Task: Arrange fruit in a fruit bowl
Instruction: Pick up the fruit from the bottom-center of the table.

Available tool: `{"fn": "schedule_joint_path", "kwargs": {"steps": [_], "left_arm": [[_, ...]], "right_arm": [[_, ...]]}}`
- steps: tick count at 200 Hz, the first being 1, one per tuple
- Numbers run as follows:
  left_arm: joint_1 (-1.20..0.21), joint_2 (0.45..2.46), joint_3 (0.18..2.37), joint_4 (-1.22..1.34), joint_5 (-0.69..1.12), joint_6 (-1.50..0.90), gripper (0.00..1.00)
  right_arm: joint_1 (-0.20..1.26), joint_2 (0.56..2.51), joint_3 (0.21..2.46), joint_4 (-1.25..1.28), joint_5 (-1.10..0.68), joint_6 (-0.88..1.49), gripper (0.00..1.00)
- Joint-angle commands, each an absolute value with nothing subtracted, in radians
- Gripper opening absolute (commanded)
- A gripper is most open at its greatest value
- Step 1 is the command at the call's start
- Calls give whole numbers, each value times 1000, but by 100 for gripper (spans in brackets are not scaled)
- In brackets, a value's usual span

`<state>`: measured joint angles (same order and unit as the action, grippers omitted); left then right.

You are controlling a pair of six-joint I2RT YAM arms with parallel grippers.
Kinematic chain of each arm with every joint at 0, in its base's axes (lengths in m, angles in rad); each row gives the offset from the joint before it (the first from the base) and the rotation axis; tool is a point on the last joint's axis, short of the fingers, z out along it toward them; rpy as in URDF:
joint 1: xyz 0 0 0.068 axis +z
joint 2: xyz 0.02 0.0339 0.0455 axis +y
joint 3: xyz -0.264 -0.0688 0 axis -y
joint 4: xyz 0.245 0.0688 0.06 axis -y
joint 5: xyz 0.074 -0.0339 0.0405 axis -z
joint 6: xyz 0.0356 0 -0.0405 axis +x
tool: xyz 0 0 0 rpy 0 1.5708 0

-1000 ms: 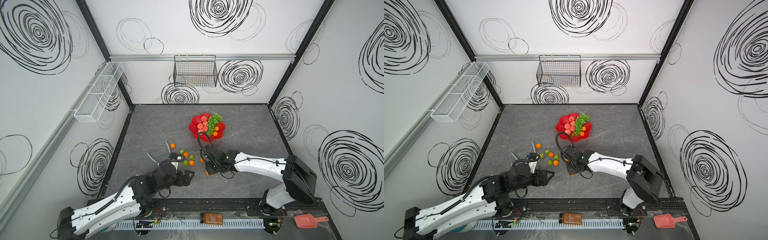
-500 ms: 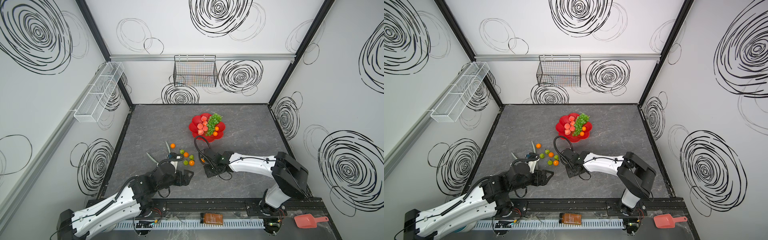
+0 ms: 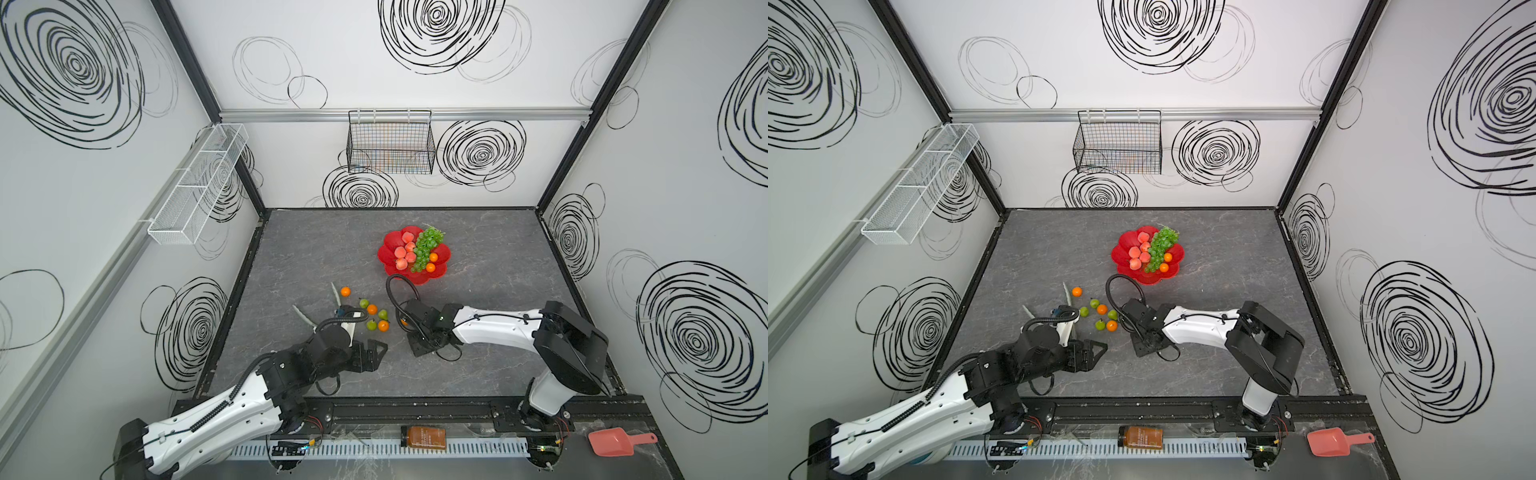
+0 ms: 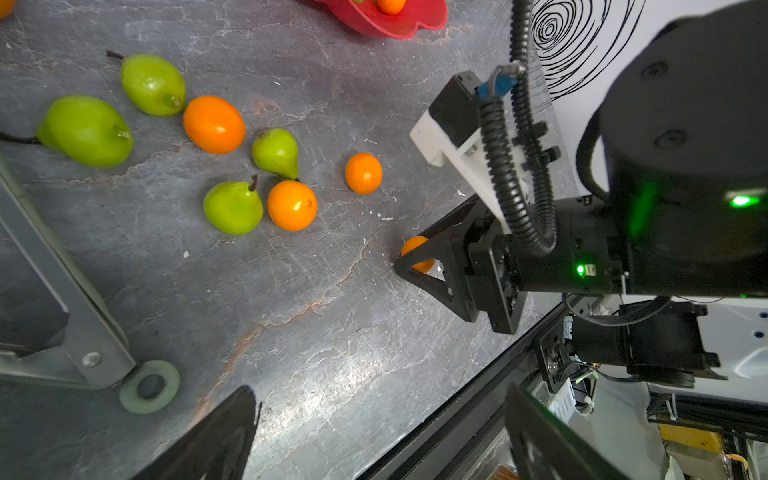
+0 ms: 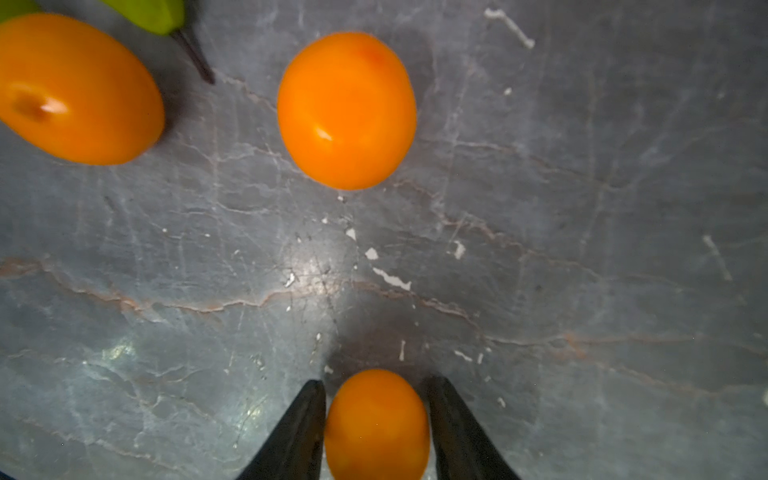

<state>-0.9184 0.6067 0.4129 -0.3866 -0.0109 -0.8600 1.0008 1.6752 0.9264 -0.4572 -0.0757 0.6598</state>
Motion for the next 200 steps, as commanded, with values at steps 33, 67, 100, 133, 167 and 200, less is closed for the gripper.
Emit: {"fn": "schedule_joint_path", "kwargs": {"steps": [33, 67, 100, 133, 167, 200], "left_arm": [[-911, 606, 416, -355, -6, -845, 96], [-910, 606, 419, -356, -8, -844, 96], [-910, 603, 419, -359, -8, -844, 96], [-910, 596, 421, -365, -11, -847, 96], [-910, 599, 428, -364, -15, -844, 96], [-903, 624, 452, -361, -20, -821, 96]], "right_arm": [[1006, 1683, 910, -441, -63, 711, 43], [1006, 1684, 910, -452, -53, 718, 41], [1006, 1679, 906, -454, -51, 722, 38], [1006, 1670, 904, -457, -46, 725, 34], [1006, 1648, 904, -468, -43, 727, 32], [993, 1612, 913, -481, -53, 730, 30]]}}
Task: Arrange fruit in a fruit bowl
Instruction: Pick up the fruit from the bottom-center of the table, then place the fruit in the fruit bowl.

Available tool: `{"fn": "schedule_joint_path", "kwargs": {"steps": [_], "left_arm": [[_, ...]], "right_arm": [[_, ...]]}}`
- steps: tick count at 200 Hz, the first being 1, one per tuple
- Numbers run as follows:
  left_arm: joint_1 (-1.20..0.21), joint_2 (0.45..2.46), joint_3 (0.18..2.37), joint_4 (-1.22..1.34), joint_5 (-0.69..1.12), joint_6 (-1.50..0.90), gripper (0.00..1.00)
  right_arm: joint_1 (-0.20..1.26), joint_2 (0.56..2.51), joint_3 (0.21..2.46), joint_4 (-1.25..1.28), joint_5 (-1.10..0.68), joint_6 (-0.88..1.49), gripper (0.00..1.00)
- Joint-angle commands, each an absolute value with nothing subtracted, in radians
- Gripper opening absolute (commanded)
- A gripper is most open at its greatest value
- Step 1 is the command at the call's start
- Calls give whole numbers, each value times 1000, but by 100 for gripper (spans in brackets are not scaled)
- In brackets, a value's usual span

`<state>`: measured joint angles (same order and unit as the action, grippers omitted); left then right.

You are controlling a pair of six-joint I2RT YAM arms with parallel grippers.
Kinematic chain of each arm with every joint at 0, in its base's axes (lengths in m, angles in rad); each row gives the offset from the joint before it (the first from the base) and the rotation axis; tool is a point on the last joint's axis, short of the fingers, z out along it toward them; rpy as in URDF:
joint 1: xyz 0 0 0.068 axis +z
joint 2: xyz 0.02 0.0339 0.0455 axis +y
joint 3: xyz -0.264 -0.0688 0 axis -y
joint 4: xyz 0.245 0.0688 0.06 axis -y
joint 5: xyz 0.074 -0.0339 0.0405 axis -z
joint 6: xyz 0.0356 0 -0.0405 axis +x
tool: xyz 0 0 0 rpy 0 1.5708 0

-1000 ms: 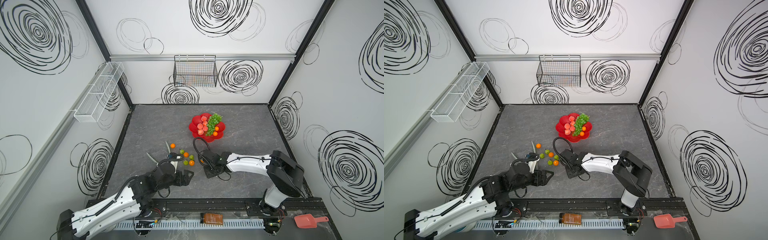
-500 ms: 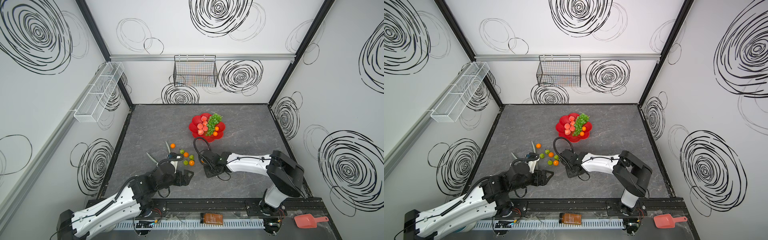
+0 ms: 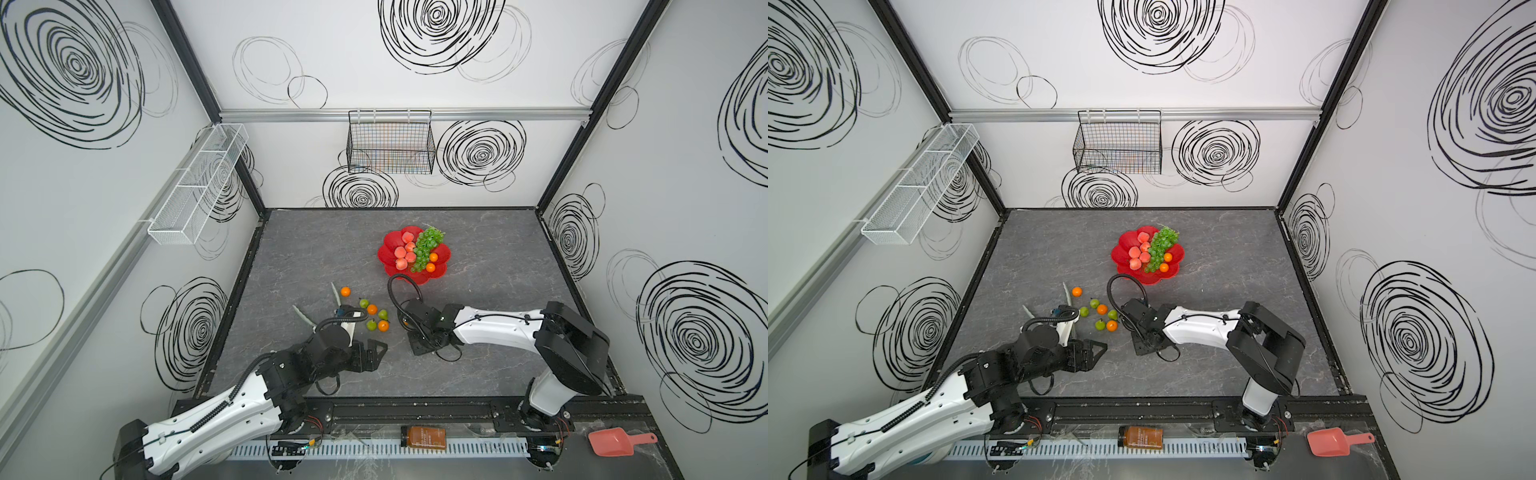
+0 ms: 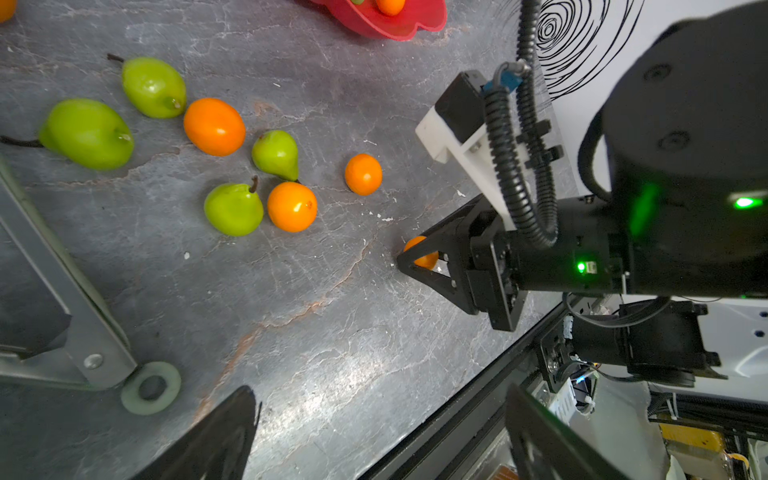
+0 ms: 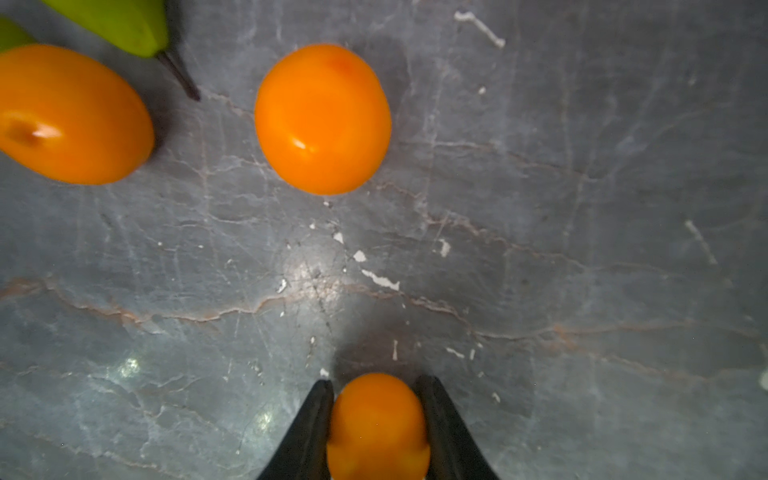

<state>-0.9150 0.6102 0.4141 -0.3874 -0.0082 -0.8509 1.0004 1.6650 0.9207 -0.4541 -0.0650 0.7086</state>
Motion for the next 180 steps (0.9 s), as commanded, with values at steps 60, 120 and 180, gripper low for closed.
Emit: {"fn": "schedule_joint_path", "kwargs": {"steps": [60, 120, 180], "left_arm": [[-805, 686, 491, -283, 72, -771, 96], [-668, 752, 548, -245, 159, -696, 96], [-556, 846, 613, -210, 230, -627, 96]], "right_arm": [[904, 1499, 928, -534, -48, 699, 29], [749, 1415, 950, -564, -63, 630, 29], [647, 1432, 1028, -571, -78, 561, 28]]}}
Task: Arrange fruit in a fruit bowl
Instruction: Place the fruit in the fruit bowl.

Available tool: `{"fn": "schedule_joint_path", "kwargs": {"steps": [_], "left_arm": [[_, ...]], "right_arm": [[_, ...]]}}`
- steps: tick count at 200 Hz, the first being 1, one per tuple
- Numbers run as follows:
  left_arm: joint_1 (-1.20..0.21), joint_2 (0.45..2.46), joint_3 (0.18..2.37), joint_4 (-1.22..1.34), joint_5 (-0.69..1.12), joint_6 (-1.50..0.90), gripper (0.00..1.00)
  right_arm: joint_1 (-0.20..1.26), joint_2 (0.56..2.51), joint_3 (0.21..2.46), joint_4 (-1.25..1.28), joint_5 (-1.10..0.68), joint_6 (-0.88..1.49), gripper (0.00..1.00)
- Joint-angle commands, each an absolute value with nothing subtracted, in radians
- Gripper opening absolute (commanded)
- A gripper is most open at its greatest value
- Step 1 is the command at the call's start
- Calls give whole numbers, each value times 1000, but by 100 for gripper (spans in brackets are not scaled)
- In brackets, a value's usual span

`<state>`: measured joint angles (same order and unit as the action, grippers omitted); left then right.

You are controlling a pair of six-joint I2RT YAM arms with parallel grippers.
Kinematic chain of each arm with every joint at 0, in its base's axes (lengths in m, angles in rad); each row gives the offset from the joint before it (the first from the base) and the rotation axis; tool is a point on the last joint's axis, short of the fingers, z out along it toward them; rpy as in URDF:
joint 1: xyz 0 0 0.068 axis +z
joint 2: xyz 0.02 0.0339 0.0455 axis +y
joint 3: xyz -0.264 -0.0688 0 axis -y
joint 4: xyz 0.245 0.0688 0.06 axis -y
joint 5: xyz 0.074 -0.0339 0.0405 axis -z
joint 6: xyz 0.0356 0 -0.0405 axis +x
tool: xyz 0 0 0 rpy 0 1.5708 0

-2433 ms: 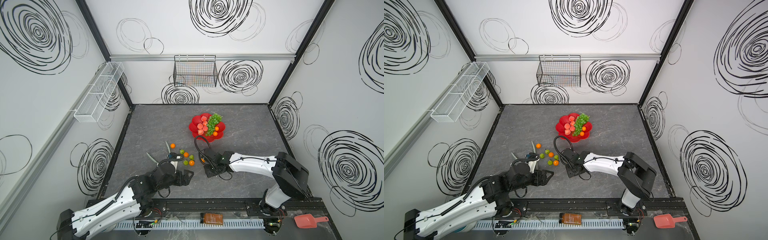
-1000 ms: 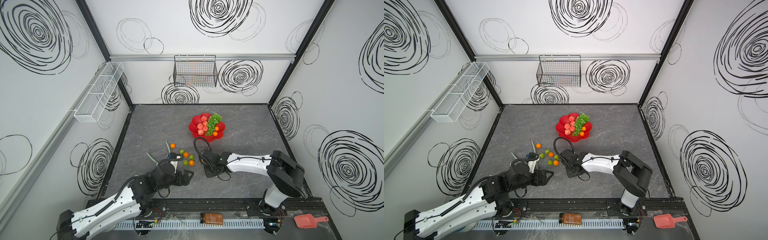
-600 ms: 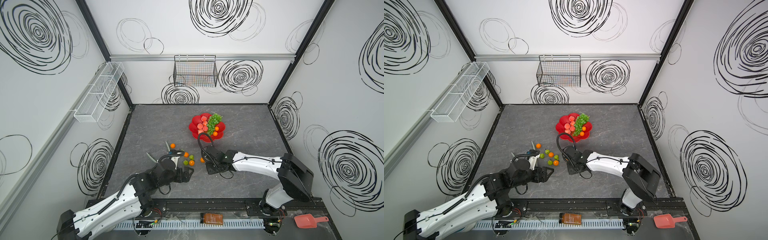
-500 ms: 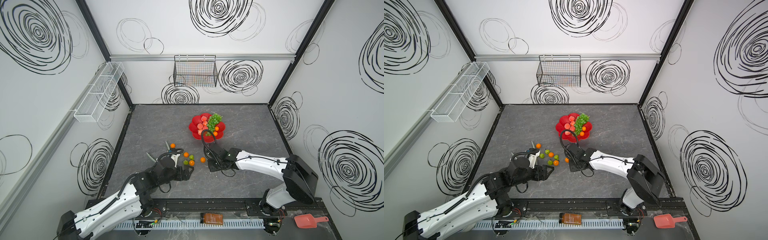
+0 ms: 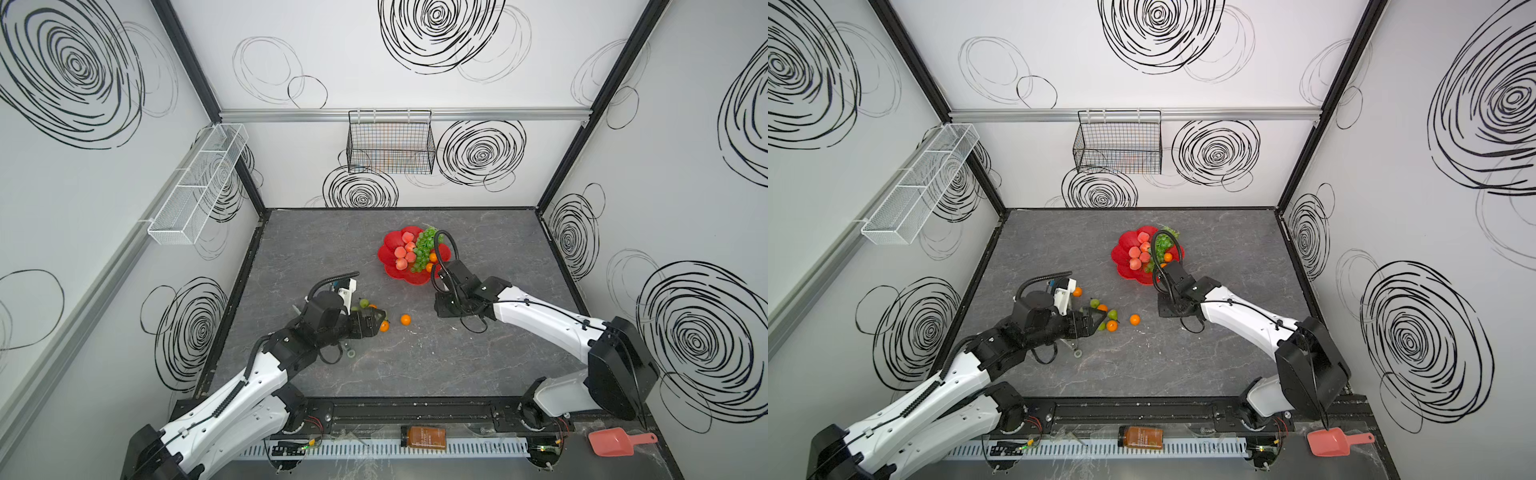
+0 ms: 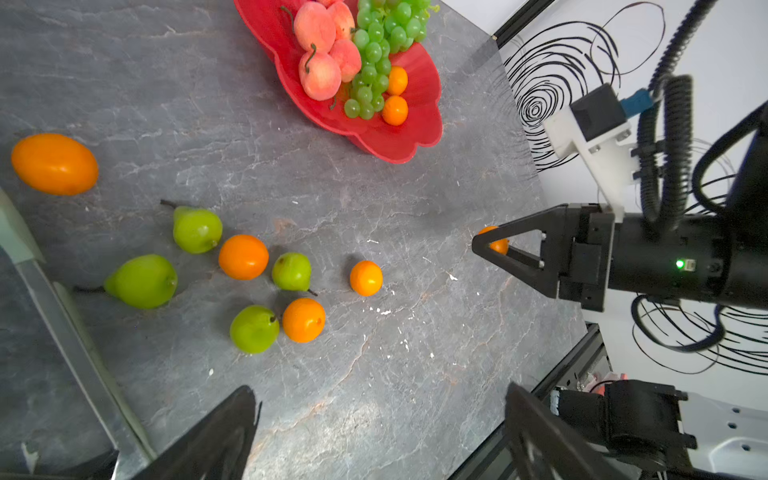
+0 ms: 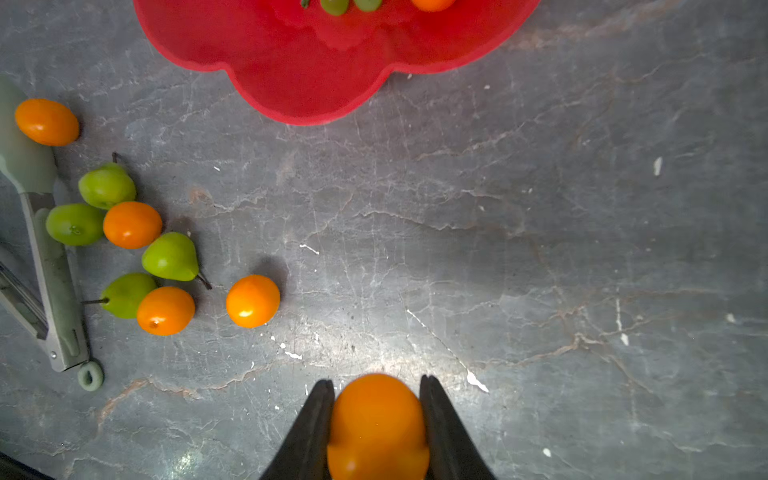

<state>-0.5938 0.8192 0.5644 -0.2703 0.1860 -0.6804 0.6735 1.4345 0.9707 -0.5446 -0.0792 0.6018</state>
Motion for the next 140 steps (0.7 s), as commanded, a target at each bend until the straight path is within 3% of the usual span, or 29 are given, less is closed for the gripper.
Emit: {"fn": "schedule_joint_path", "kwargs": {"steps": [1, 140], "left_arm": [[-555, 847, 614, -209, 232, -626, 96], [-424, 1098, 732, -64, 344, -560, 96]], "right_arm": [[646, 1433, 1030, -571, -78, 560, 27], [539, 1730, 1335, -562, -47, 406, 24]]}}
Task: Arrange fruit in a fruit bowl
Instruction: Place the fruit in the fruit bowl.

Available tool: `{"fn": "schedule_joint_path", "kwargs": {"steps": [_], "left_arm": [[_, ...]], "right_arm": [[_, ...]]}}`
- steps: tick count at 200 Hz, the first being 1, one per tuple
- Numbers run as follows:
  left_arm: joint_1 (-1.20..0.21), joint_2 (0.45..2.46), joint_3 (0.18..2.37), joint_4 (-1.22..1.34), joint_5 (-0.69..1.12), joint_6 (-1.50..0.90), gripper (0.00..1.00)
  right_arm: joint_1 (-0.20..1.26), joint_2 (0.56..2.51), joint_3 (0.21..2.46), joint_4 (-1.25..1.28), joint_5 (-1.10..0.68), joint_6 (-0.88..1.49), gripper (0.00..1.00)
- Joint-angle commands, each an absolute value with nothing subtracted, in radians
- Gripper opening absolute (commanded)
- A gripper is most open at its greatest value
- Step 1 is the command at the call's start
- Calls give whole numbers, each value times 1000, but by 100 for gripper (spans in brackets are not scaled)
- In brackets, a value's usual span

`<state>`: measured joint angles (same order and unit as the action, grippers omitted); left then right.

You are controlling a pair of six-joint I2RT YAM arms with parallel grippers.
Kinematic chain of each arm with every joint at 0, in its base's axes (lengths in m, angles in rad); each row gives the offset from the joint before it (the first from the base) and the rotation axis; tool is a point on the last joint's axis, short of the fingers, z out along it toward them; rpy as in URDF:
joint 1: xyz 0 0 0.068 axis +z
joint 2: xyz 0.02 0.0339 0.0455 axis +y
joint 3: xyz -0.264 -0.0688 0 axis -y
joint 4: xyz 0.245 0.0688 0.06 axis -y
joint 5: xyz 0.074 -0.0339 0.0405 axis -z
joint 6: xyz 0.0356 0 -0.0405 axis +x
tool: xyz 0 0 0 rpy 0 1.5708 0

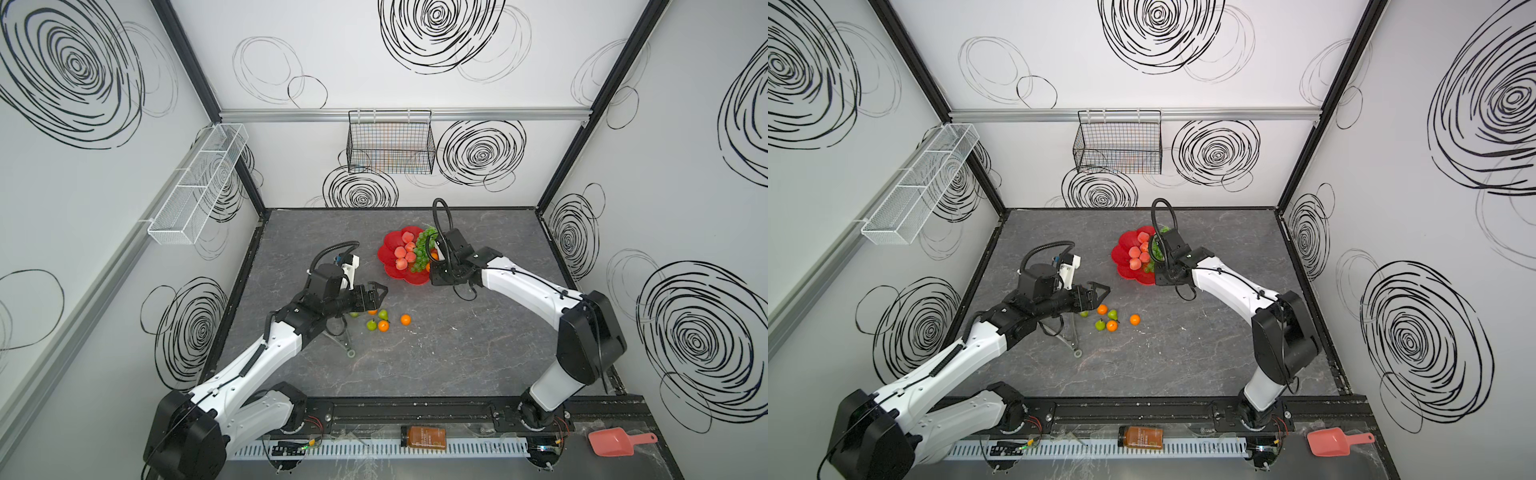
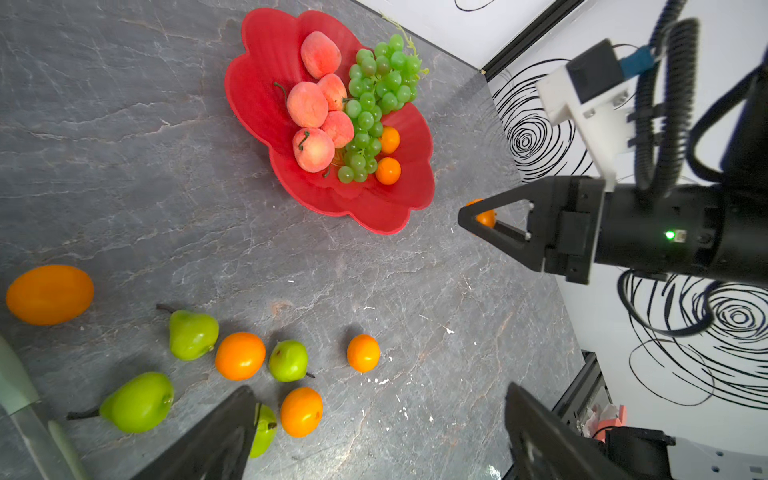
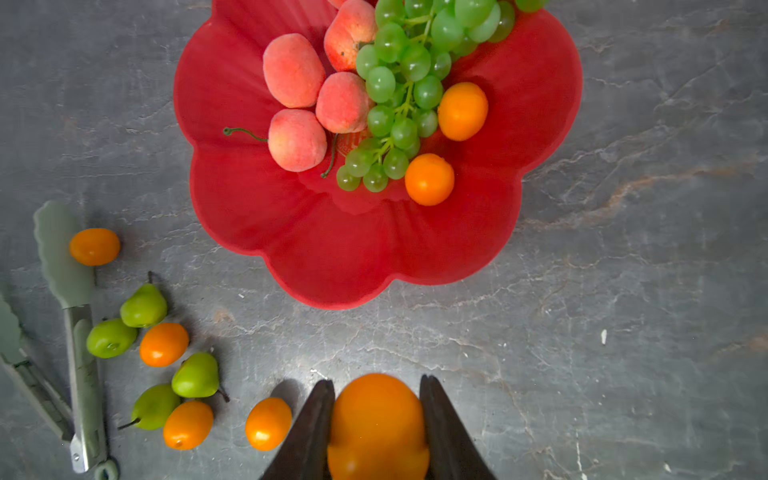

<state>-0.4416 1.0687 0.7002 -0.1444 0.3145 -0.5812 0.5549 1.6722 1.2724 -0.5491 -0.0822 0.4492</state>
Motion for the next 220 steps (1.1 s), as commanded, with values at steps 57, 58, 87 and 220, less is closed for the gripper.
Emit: {"fn": "schedule_joint_path", "kwargs": {"steps": [57, 58, 87, 220], "left_arm": [[-414, 1159, 754, -31, 348, -555, 96], [-414, 1159, 755, -32, 348, -554, 96], [-412, 1169, 759, -29, 350, -553, 96], [-408, 1120, 720, -25, 341, -563, 96]], "right_arm": [[522, 1888, 1454, -576, -43, 375, 23], [522, 1890, 1455, -575, -43, 375, 23], [522, 1948, 1493, -578, -58, 372, 23], [522, 2077, 1561, -582, -87, 370, 28]]}}
